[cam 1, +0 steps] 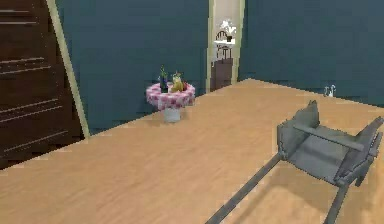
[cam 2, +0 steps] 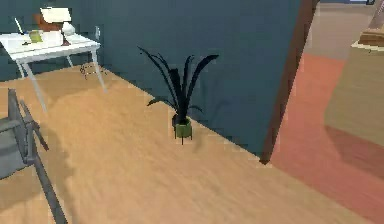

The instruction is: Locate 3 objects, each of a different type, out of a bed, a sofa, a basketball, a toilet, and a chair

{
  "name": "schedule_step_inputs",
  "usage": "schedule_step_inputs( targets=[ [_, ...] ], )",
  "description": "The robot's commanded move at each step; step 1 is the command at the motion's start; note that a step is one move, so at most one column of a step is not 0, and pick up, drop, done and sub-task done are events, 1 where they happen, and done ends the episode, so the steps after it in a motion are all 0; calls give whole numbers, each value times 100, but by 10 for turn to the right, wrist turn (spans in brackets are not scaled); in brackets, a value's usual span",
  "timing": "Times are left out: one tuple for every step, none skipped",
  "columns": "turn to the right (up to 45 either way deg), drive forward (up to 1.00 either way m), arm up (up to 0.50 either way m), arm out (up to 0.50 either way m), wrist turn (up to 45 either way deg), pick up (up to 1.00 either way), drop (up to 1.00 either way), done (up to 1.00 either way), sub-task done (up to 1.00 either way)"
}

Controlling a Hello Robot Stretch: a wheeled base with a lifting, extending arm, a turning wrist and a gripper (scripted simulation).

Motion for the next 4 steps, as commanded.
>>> schedule_step_inputs(
  targets=[
    [450, 0, 0, 0, 0, 0, 0, 0, 0],
    [210, 0, 0, 0, 0, 0, 0, 0, 0],
    [0, 10, 0, 0, 0, 0, 0, 0, 0],
    [-450, 0, 0, 0, 0, 0, 0, 0, 0]
  ],
)
